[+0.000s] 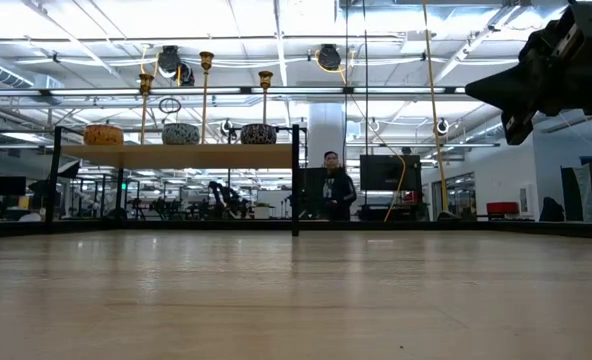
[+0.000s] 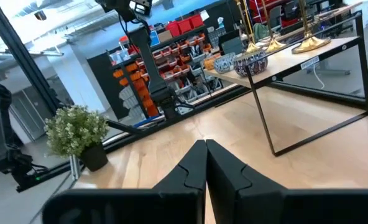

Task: Pick & Place candle stick holders
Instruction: Return to Home Position

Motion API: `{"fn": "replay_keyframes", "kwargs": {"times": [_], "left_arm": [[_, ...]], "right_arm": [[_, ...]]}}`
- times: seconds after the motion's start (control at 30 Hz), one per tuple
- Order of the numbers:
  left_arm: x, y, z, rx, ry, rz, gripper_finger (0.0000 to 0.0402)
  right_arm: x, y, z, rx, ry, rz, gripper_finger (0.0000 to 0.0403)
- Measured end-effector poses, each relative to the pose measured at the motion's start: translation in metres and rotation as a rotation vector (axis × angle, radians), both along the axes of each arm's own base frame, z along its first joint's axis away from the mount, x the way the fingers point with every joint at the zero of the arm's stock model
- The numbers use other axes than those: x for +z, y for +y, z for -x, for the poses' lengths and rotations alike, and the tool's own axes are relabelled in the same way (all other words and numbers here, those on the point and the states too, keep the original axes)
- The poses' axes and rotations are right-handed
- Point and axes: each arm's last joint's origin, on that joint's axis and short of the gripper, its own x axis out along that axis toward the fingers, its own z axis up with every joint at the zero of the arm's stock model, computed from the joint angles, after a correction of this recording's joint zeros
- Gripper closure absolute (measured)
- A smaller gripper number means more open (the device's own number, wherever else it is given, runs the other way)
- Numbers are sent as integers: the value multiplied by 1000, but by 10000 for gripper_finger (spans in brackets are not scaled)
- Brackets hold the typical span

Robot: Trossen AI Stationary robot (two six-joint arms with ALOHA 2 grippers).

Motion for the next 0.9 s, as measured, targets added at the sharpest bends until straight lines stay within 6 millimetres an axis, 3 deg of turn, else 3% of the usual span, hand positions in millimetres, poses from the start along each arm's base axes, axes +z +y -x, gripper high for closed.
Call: {"fn": "replay_keyframes", "kwargs": {"times": [0.17,0.47,0.9], "left_arm": [[10,-1,19,-118,-32,-67,399],[33,-1,84,-134,-188,-149,400],[27,2,133,-205,-154,-258,401]], "right_arm": [[0,0,0,-1,1,-8,396],[0,0,0,-3,2,-3,390],[1,0,0,-5,-8,-3,390]]}}
